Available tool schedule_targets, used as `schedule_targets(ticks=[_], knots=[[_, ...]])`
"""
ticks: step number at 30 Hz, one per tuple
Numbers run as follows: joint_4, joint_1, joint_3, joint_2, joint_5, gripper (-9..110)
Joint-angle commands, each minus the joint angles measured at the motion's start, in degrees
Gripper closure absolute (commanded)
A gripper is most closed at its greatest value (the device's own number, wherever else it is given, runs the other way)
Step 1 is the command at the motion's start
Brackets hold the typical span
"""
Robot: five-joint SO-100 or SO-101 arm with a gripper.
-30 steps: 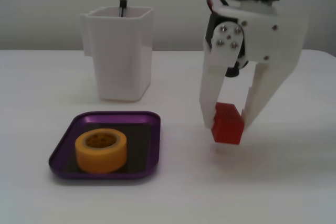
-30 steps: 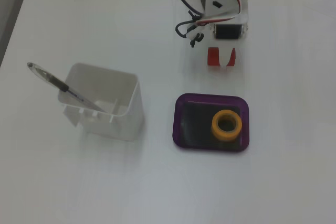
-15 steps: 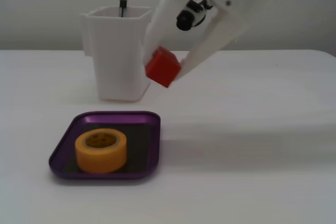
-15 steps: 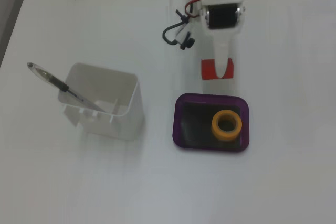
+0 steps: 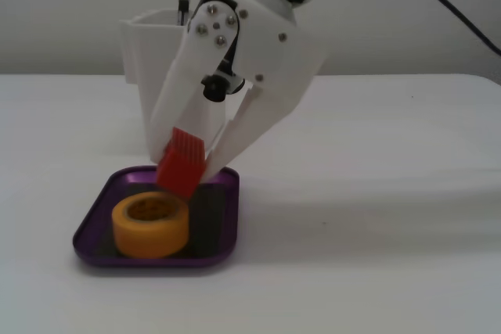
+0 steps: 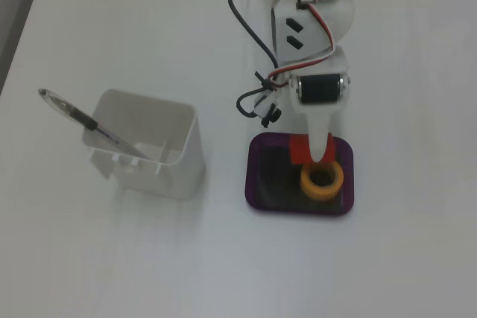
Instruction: Pick up the red cube and place it in the box.
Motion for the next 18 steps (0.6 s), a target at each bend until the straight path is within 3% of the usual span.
schedule_targets(ticks=[1,18], knots=[[-0.9,1.8,-3.1,-0.1,0.3,102],[-0.8,6.0,-1.6,-1.0,-0.2,102]])
